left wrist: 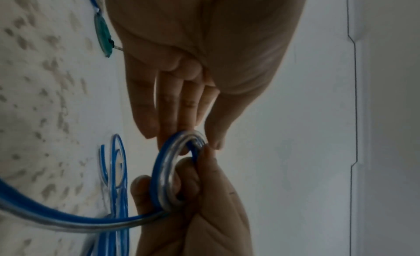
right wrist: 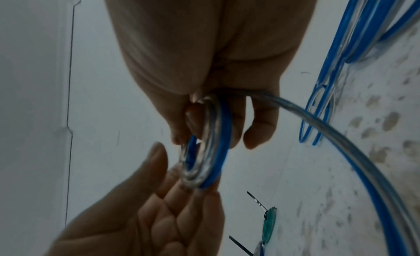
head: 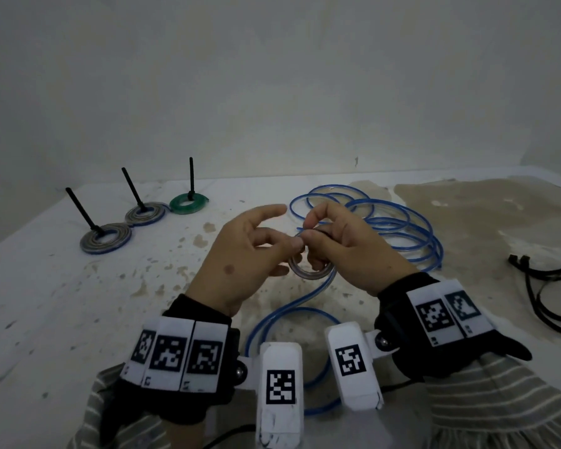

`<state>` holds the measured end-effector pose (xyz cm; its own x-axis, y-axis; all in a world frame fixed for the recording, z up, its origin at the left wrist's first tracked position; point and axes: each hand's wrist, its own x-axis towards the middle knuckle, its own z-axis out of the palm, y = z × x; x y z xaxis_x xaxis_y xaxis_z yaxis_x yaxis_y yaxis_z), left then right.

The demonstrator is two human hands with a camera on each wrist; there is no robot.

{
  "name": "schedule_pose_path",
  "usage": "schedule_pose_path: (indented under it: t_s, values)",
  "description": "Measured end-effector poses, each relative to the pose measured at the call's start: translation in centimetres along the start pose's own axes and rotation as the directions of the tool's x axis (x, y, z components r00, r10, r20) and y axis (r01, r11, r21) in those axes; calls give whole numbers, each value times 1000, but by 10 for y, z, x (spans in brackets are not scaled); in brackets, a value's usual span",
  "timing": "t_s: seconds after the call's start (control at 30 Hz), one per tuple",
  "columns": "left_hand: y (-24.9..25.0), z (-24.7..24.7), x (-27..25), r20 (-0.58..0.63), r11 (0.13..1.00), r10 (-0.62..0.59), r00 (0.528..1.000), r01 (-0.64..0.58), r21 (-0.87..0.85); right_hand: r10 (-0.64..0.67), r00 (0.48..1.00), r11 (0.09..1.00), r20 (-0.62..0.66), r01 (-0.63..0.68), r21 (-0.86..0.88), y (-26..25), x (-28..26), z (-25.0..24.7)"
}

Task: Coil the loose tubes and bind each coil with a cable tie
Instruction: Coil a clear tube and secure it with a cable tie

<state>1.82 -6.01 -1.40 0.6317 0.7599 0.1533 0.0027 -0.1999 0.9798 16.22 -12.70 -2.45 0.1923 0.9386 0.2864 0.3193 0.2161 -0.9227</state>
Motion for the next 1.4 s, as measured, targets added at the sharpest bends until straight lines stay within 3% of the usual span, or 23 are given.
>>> schedule_pose_path:
  t_s: [0.23, 0.4, 0.57, 0.67, 0.8, 0.87, 0.93, 1.0, 1.13, 1.27, 1.4]
  values:
    - [4, -5, 1, 134, 986, 5, 991, -27, 163, -44, 999, 998, 12, 45, -36, -7, -3, 2]
    - [2, -3, 0, -28, 995, 87, 996, -89, -46, -45, 993, 998, -112, 50, 49, -5, 2, 3]
    - [-2, -7, 5, -158, 960, 80, 984, -119, -253, 77, 992, 984, -97, -61, 165, -2, 4, 6]
    - [-4, -1, 5, -90, 956, 28, 996, -53, -288, 56, 986, 983, -158, -27, 183, -3, 5, 7]
    - [-7, 8, 2, 43, 991, -17, 999, 23, -130, 96, 977, 965, -190, -45, 259, 1, 8, 8]
    - [-7, 9, 1, 61, 999, -21, 998, 24, -49, 95, 983, 979, -156, -64, 194, 2, 7, 6]
    - [-6, 5, 2, 46, 1000, -6, 999, 7, -21, 48, 993, 999, -105, -47, 15, 0, 6, 5]
    - [-5, -1, 3, 16, 1000, 2, 1000, -2, -21, 6, 998, 987, -55, -15, -160, -3, 3, 5]
    - [-4, -5, 3, 38, 997, -10, 999, 7, 78, -58, 997, 939, -51, 37, -341, -6, 2, 6]
    - [-4, -3, 5, 28, 996, -38, 999, 36, 85, -96, 990, 946, -100, 60, -319, -4, 2, 9]
    - [-5, -1, 3, -34, 994, -78, 996, 75, -79, -71, 984, 984, -166, 41, -176, -3, 3, 9]
